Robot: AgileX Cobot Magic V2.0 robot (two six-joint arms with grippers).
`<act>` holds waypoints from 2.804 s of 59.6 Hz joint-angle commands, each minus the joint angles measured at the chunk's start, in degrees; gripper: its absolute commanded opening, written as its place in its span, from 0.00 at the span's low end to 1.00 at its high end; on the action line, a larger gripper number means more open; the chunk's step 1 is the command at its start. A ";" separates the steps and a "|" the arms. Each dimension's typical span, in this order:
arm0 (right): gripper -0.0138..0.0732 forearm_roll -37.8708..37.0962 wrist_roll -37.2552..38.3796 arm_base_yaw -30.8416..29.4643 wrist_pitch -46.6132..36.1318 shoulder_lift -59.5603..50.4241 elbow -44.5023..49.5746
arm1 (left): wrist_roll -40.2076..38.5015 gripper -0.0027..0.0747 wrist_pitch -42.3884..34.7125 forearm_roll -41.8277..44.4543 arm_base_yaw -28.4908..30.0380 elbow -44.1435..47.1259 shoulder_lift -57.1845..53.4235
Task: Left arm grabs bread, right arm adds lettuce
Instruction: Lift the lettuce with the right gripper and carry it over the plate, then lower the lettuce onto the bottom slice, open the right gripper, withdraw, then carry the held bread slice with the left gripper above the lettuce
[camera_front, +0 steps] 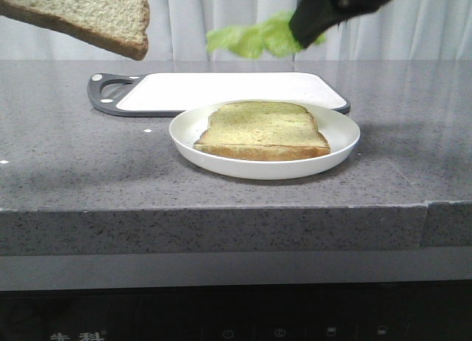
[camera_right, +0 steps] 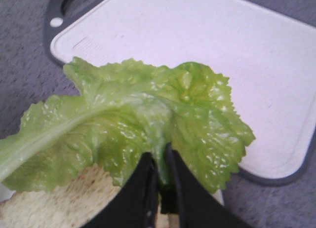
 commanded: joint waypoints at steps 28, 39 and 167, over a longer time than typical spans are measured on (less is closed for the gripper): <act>0.09 0.59 -0.49 1.64 -7.03 0.00 2.30 | -0.46 0.01 -5.52 -0.41 -0.02 -1.59 -0.31; 0.09 0.59 -0.49 1.52 -6.89 1.58 2.30 | -0.46 0.01 -5.52 -0.41 -0.02 -1.59 -0.31; 0.09 0.58 -0.51 -6.98 0.63 -43.77 15.68 | 44.64 0.01 38.25 -90.34 15.92 -28.14 37.91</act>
